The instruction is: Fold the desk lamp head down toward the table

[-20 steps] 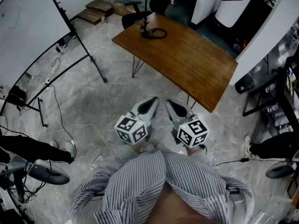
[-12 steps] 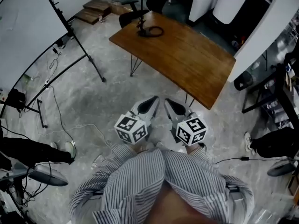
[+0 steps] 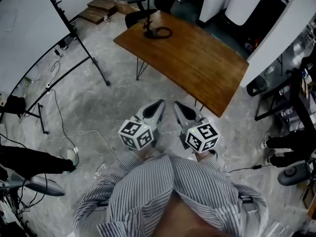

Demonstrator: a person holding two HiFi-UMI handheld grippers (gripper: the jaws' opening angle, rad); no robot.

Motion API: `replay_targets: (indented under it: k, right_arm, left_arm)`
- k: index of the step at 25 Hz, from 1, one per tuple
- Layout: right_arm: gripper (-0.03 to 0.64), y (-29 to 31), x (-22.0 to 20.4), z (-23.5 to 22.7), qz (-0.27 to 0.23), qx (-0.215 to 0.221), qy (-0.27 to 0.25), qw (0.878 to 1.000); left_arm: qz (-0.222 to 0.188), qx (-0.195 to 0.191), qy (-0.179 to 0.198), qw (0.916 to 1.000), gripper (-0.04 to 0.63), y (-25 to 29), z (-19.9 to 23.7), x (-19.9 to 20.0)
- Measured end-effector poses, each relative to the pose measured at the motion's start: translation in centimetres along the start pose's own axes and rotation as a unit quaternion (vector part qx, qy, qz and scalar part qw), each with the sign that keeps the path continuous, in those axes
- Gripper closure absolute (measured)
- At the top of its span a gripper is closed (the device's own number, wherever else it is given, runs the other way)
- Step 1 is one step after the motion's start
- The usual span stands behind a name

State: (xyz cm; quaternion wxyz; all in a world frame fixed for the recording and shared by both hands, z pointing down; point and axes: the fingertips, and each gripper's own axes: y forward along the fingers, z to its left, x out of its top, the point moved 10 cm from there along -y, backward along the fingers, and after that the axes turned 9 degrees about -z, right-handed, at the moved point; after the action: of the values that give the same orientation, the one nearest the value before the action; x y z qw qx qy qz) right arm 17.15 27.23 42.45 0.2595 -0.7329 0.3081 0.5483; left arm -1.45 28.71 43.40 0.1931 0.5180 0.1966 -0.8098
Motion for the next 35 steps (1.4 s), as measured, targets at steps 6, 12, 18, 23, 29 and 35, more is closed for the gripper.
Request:
replay_targets:
  k: [6, 12, 18, 23, 29, 35]
  right_arm:
    - [0.615, 1.2, 0.8, -2.8, -0.037, 0.003, 0.000, 0.999]
    - [0.615, 2.6, -0.5, -4.1, -0.004, 0.008, -0.004, 1.000]
    - [0.615, 5.9, 0.1, -7.4, 0.004, 0.007, -0.011, 1.000]
    - [0.615, 11.2, 0.4, -10.5, 0.006, 0.000, -0.015, 1.000]
    - [0.615, 20.1, 2.1, -15.2, -0.012, -0.019, -0.019, 1.000]
    - [0.615, 30.1, 4.4, -19.0, -0.043, -0.036, -0.031, 0.998]
  left_arm:
    - [-0.019, 0.002, -0.005, 0.9998, 0.591, 2.3, 1.2, -0.2]
    - [-0.018, 0.028, -0.023, 0.9992, 0.591, 3.7, 3.4, -1.1]
    - [-0.022, 0.042, -0.002, 0.9989, 0.591, 6.8, 7.1, 0.1]
    - [-0.022, 0.046, -0.010, 0.9987, 0.591, 10.8, 12.0, 0.9]
    - [-0.001, 0.006, -0.008, 1.0000, 0.591, 18.3, 19.2, 3.3]
    - [0.003, -0.032, 0.015, 0.9994, 0.591, 25.0, 27.7, 8.2]
